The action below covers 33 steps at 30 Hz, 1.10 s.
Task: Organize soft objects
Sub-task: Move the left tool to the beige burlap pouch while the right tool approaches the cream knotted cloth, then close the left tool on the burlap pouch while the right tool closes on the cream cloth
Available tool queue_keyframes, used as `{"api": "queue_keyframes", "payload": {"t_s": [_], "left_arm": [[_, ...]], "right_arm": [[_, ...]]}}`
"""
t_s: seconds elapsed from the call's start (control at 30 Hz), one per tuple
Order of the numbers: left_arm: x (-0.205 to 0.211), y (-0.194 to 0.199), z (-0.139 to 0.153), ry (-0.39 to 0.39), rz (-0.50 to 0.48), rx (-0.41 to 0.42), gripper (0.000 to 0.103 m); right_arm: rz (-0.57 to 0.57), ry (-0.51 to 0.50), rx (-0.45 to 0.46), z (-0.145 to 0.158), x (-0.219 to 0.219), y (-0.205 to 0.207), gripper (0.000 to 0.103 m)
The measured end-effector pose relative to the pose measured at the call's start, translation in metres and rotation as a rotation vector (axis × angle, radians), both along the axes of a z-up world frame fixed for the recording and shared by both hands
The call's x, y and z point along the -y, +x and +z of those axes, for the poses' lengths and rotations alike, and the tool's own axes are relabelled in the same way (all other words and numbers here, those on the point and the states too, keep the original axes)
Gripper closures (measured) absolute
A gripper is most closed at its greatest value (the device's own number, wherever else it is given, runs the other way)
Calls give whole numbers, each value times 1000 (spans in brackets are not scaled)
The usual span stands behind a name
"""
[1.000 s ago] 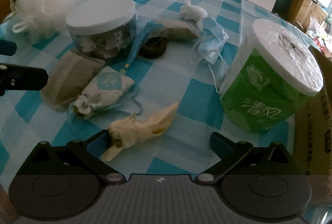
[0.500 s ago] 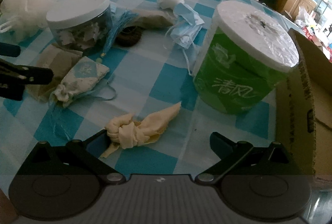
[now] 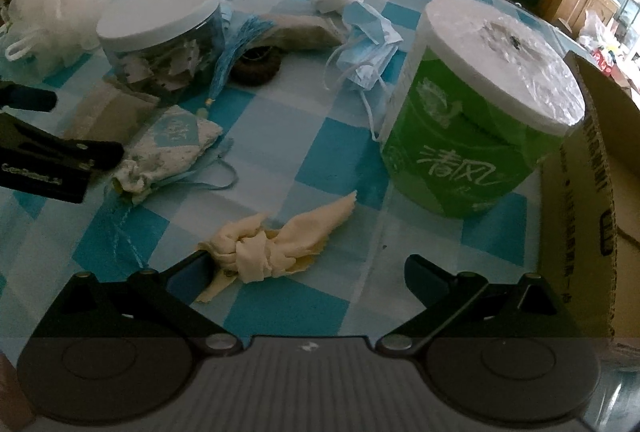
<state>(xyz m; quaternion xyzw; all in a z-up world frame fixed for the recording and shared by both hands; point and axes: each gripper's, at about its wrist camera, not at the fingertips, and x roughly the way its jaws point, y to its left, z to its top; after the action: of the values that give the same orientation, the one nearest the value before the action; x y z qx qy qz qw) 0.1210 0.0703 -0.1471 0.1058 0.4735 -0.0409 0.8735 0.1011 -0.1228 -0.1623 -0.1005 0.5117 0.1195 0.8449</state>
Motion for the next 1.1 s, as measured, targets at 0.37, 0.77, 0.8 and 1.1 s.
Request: {"api": "queue_keyframes", "payload": {"t_s": [0.37, 0.77, 0.8, 1.1], "left_arm": [[14, -4, 4, -13, -34, 20, 22], [9, 0, 4, -111, -43, 1, 48], [9, 0, 5, -112, -47, 1, 54], [0, 2, 10, -138, -54, -20, 72]], "right_arm": [[86, 34, 7, 5, -16, -6, 19], [94, 45, 15, 11, -23, -2, 52], [93, 45, 14, 11, -23, -1, 54], [90, 51, 15, 20, -24, -1, 57]]}}
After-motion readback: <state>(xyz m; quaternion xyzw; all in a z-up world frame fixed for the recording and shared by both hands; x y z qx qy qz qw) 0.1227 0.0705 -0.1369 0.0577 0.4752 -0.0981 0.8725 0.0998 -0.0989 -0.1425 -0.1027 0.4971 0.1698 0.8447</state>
